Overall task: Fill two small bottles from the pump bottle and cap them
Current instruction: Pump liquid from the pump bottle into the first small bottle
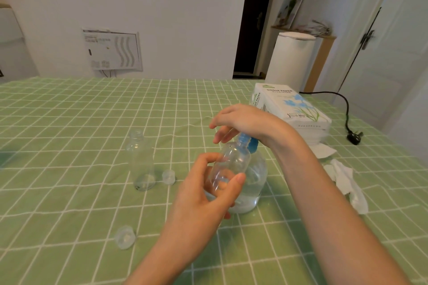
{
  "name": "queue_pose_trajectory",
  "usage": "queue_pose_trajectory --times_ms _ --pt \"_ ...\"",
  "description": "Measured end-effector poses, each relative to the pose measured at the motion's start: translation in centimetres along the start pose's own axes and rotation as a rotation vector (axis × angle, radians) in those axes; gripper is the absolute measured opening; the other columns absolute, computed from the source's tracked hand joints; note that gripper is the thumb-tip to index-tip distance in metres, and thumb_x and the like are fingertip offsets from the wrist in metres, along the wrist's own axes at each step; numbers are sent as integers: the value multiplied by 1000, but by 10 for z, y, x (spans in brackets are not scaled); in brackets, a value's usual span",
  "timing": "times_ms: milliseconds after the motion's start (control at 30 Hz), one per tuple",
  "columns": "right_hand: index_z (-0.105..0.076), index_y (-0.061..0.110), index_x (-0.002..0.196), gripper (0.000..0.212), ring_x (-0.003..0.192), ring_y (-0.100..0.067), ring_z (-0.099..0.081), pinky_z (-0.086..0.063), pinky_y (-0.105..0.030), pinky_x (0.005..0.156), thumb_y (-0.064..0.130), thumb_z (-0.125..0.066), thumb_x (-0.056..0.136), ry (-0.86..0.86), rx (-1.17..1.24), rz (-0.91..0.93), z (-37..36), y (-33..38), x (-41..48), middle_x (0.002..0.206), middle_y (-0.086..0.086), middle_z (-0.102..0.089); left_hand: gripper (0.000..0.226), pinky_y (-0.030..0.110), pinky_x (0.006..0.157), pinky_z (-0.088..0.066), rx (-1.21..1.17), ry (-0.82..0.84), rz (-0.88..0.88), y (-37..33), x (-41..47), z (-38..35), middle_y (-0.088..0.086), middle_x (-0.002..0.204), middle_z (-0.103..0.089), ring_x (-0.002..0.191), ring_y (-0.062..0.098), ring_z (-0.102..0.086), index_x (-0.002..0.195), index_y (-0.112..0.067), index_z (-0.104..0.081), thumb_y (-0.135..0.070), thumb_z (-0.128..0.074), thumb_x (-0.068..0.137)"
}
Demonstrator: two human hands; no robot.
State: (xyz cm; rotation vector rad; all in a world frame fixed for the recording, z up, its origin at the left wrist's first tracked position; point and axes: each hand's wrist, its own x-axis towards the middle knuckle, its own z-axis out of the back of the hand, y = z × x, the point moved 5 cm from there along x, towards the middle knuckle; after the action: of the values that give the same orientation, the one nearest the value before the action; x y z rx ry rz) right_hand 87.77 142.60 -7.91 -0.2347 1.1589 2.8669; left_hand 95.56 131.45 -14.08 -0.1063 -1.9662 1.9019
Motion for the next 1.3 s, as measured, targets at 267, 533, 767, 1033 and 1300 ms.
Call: queue_pose_trajectory --times_ms 267,533,767,1033,1300 --pt "-62 16 111 27 102 -20 -64 -47 -31 83 34 -51 94 -81 -57 34 15 6 1 91 -2 -74 41 13 48 -46 16 -3 -14 -6 1 1 -13 74 -67 59 4 -59 101 -31 -56 -49 -62 65" --pt "-67 12 106 24 101 -26 -64 -42 -45 103 26 -52 94 -19 -23 44 8 6 1 87 -6 -74 40 10 45 -43 17 -7 -1 -6 2 1 -13 69 -66 53 0 -58 100 -32 -56 -49 -62 64" --pt "-66 9 108 24 104 -27 -64 -42 -45 103 23 -55 93 -7 6 47 2 1 2 92 -7 -75 38 13 47 -46 -4 2 15 -3 0 2 -11 72 -65 57 2 -59 97 -33 -56 -48 -62 63" --pt "-65 16 100 14 96 -20 -66 -48 -37 95 23 -62 88 -127 6 38 15 5 6 76 3 -71 41 12 46 -45 8 -12 -3 -6 4 1 -13 73 -67 57 3 -59 101 -31 -56 -47 -62 65" --pt "-67 12 104 20 102 -26 -66 -43 -44 102 23 -54 93 -31 29 46 6 4 2 81 -3 -73 40 11 46 -45 10 -3 3 -6 1 1 -12 69 -65 55 3 -58 100 -30 -56 -48 -62 64"
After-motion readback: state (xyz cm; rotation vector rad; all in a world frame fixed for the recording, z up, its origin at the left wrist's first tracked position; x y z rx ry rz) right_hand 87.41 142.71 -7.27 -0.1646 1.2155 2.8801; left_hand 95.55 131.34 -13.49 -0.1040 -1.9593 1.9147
